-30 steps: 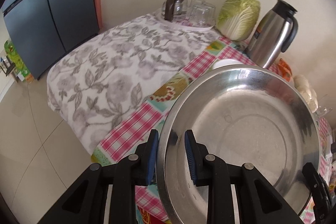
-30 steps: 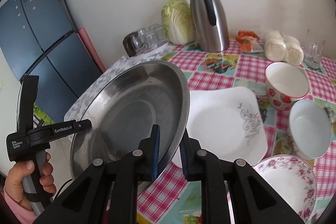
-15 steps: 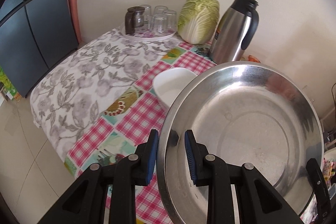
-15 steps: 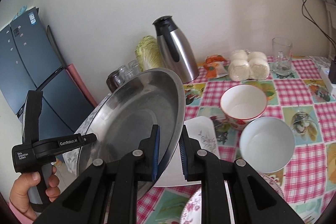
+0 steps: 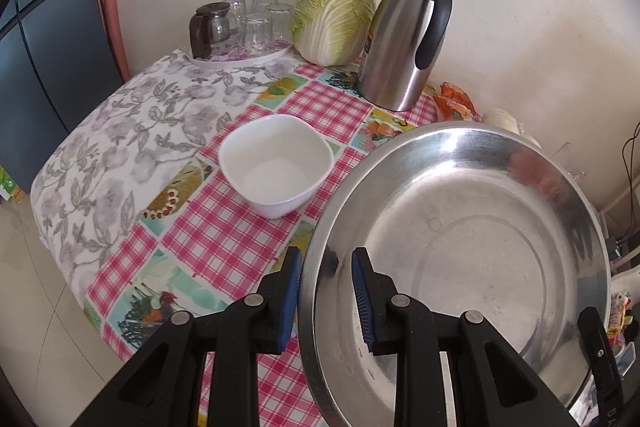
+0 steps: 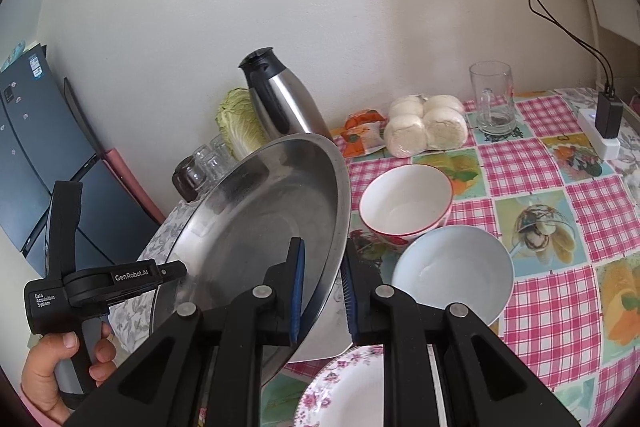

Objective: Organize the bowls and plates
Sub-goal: 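Lift the steel basin with the left tool and carry it sideways, then lower the steel basin onto the tablecloth and open the left tool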

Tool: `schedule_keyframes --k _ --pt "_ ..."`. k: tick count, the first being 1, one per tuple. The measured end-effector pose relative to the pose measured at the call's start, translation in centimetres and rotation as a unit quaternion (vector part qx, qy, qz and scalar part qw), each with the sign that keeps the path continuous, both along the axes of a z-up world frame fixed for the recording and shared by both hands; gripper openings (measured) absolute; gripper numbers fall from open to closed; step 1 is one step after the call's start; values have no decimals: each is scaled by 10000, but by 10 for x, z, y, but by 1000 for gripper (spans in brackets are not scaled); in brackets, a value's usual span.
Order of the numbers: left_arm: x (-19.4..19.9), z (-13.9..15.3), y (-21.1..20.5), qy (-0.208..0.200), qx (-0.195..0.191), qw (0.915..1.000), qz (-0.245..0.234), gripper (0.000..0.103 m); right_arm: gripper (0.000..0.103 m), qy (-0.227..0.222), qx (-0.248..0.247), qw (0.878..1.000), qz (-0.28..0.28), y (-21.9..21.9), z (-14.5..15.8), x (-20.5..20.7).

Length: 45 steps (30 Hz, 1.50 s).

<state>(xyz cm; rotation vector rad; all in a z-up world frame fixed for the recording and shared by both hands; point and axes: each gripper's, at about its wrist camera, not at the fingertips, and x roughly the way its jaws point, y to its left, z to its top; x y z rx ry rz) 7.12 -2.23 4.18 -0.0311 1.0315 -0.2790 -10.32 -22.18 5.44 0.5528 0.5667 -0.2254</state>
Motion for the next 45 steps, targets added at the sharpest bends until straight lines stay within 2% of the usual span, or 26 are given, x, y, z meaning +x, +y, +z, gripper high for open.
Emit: schedule_keyframes --k 9,19,31,45 --pt "14 -26 -12 332 29 9994 13 29 18 445 120 9989 -122 -13 -27 9" --pt "29 -46 1 665 82 9974 255 29 18 881 109 9961 5 -5 -48 30" --pt "39 -66 11 849 295 9946 510 29 19 1262 89 9917 212 11 -68 46" --pt "43 -79 7 834 259 9950 493 29 19 1598 165 9869 180 10 -89 50"
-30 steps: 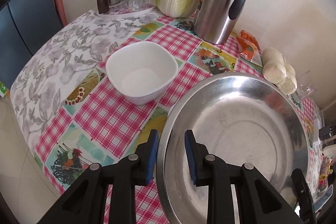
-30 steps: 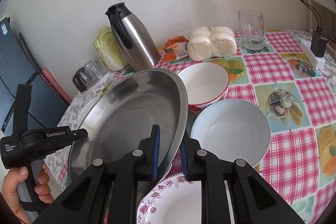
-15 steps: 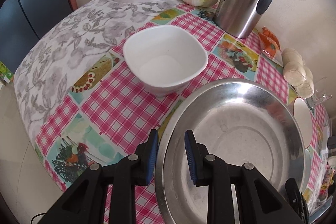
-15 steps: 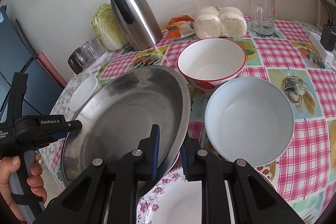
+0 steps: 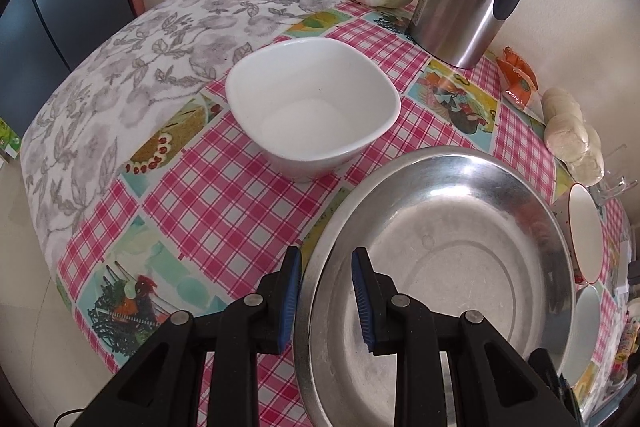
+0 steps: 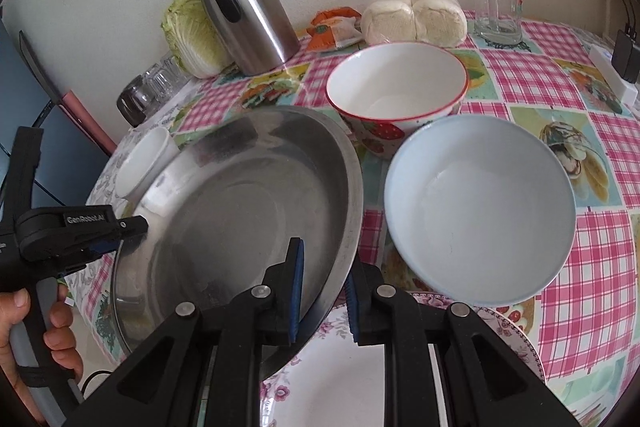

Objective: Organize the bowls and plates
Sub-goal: 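Lower the steel basin onto the tablecloth and open the left tool, then move both tools toward the rim of the pink-floral plate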

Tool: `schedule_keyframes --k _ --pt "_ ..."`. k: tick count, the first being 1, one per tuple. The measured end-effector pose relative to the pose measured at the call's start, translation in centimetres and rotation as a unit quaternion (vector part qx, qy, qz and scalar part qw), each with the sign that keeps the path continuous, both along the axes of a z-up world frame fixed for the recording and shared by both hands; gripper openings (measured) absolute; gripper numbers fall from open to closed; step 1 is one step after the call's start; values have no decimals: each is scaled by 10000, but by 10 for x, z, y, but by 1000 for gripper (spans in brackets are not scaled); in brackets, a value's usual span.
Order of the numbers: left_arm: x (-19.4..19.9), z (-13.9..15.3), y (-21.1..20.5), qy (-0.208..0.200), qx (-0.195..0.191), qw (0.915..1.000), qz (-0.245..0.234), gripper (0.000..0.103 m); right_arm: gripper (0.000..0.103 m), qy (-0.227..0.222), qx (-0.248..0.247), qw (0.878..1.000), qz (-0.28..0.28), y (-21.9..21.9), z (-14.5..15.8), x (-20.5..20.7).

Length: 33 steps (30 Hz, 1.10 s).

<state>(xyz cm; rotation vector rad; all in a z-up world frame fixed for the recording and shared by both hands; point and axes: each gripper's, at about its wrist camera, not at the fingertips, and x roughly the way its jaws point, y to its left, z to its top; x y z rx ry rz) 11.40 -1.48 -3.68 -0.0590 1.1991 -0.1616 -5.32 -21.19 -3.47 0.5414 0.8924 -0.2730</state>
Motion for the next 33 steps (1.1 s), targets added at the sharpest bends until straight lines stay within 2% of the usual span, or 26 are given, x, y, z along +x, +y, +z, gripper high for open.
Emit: schedule_keyframes --k 5,12,13,15,19,20,21,22,26,30,33 --pt "2 -3 0 44 -57 10000 35 29 21 90 -43 9999 54 2 -5 3" --pt "3 -12 8 353 -322 9987 191 30 21 163 -79 9998 60 4 -6 5" --pt "3 -12 9 376 -333 9985 212 33 22 183 -98 9998 74 5 -6 5" --pt "2 -12 10 396 -310 9985 234 41 32 222 -56 9997 104 6 -7 6" --pt "1 -7 10 371 -300 9986 206 50 41 228 -153 9995 151 8 -3 6" --pt "0 -5 10 368 -277 9987 198 53 47 225 -198 9994 153 8 -1 6" --pt "0 -4 10 382 -241 9988 196 61 54 237 -236 9993 142 8 1 6" --pt "0 -3 9 404 -189 9988 194 65 56 258 -272 9992 117 8 2 5" --pt "-1 1 9 410 -39 9990 148 69 59 254 -317 9991 142 8 5 4" --pt "-3 7 7 308 139 9994 48 87 68 216 -395 9988 200 11 11 5" --pt "-5 10 4 151 304 9994 2 102 71 179 -504 9983 242 13 16 5"
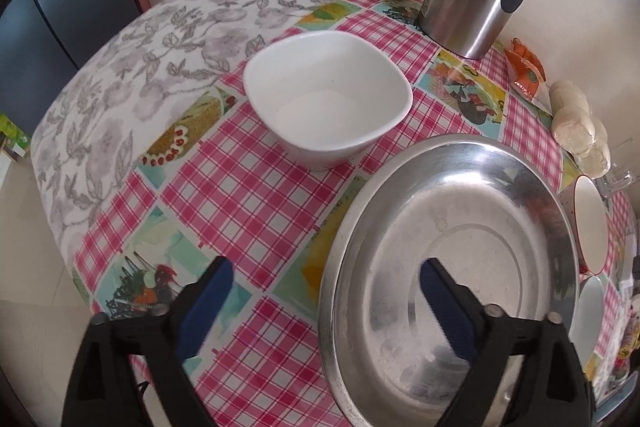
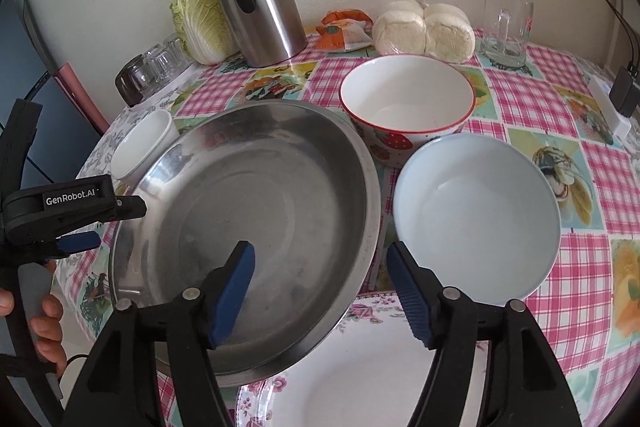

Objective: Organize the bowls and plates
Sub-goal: 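Move both tools toward the rim of the pink-floral plate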

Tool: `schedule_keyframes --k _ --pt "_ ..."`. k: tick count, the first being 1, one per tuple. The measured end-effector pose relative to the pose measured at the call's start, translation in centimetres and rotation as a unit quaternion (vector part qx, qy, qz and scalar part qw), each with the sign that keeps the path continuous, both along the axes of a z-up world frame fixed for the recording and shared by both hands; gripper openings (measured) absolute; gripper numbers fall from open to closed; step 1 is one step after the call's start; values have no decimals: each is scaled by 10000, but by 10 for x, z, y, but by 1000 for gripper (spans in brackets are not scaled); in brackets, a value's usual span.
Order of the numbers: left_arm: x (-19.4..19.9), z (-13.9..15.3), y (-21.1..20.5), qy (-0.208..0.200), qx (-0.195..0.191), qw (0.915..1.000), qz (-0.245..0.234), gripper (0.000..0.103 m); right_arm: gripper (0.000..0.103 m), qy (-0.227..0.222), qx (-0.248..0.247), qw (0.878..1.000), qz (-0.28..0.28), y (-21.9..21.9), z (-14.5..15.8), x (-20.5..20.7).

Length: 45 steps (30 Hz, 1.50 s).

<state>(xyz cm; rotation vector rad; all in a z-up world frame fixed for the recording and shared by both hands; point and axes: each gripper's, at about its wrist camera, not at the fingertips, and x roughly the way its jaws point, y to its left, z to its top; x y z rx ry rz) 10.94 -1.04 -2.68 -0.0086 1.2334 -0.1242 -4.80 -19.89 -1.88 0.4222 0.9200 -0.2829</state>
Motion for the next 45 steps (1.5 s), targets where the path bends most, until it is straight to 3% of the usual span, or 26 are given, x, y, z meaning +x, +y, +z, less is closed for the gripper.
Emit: schedule_keyframes --k 7,10,16,22,29,39,45 --pt "-1 2 -6 -215 238 9993 -177 103 72 -135 -163 9998 -68 -1 14 -3" --pt "-3 4 -10 -301 266 9988 -281 103 85 -236 -268 9993 -134 -1 22 -6" --pt "-9 11 -15 -494 233 9976 -418 103 93 -319 -429 9983 -246 -4 31 -11" --pt "-20 24 -25 -935 212 9931 -677 103 94 -422 -519 9969 -403 -11 35 -20" --pt "-40 38 -35 -1197 -158 9882 -943 103 94 -553 -467 9958 -563 -15 39 -37" --pt "-79 57 -45 -1392 -836 9788 -1246 103 94 -373 -450 9950 -811 -22 41 -73" --pt "-101 56 -52 -1216 -1076 9776 -1338 103 94 -277 -504 9934 -991 -32 42 -94"
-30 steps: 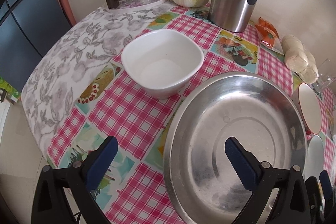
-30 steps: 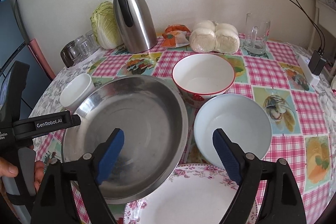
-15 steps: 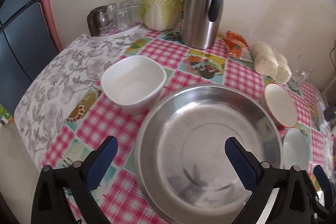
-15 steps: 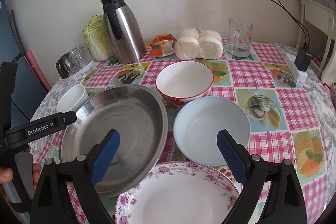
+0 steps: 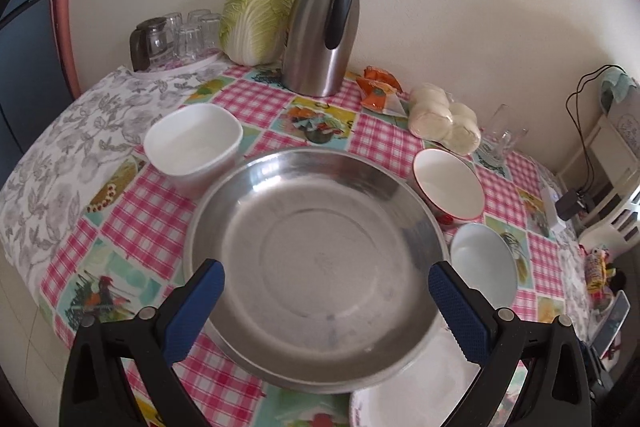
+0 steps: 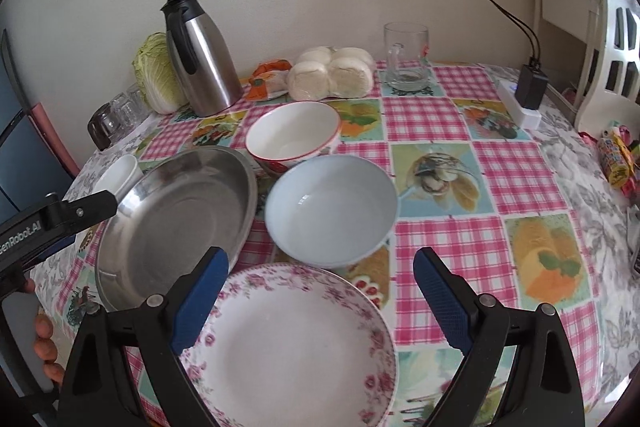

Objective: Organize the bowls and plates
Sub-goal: 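Move both tools toward the rim of the pink-floral plate, then close the right tool on the plate rim while the left tool grips it too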

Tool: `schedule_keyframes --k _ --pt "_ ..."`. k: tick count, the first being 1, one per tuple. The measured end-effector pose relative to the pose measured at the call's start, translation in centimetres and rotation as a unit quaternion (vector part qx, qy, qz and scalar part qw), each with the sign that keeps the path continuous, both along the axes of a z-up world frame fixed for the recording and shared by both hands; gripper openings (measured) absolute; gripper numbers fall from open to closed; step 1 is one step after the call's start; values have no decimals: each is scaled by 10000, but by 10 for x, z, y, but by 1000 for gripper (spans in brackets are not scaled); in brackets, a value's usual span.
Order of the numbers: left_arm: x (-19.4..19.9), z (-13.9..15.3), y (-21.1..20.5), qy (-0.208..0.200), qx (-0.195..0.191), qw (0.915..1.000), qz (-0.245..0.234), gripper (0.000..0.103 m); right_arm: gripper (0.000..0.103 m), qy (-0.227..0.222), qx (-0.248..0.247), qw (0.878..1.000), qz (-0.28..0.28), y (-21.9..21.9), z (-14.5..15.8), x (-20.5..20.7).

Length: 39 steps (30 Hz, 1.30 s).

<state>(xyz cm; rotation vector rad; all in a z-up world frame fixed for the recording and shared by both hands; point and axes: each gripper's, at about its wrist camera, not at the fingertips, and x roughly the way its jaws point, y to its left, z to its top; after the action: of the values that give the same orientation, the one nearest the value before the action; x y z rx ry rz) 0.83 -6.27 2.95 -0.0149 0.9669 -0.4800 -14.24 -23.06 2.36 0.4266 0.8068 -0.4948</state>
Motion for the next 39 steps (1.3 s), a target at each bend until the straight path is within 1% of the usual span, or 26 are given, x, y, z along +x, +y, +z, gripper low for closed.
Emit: schedule_keyframes --k 2,6,9,13,16,20,24,27,30,32,35,39 --pt "-8 -2 -5 88 2 9999 -99 103 94 74 57 9999 -78 -5 -3 -6" --pt "-23 -8 -16 165 288 9991 -247 103 94 320 273 9988 -250 -18 -13 -17" --pt "-34 -13 -21 259 409 9982 -354 103 94 539 476 9965 -417 -27 -23 -24" --pt "-47 -18 -25 447 400 9970 -495 103 94 776 831 9923 -484 -35 -38 -32" --pt "-52 -25 -28 643 418 9956 -545 103 94 930 1009 9890 -543 -39 -48 -36" --pt "-59 -33 -32 827 417 9940 -575 103 94 1044 1223 9850 -622 -45 -58 -42" --pt "-61 -36 -34 889 321 9940 -546 103 94 1101 1502 9807 -600 -49 -67 -44" --pt "-62 -39 -37 972 344 9926 -645 103 94 1241 1533 9786 -593 -50 -75 -42" --pt "-64 -44 -44 990 638 9903 -737 103 94 1354 1515 9771 -625 -48 -80 -40" --pt "-64 -47 -45 1058 751 9888 -738 103 94 1369 1522 9770 -594 -48 -83 -38" --pt "-64 -54 -46 1303 765 9856 -757 103 94 1348 1502 9779 -549 -46 -85 -36" --pt "-65 -60 -45 1490 796 9832 -689 102 93 1294 1512 9787 -495 -46 -88 -26"
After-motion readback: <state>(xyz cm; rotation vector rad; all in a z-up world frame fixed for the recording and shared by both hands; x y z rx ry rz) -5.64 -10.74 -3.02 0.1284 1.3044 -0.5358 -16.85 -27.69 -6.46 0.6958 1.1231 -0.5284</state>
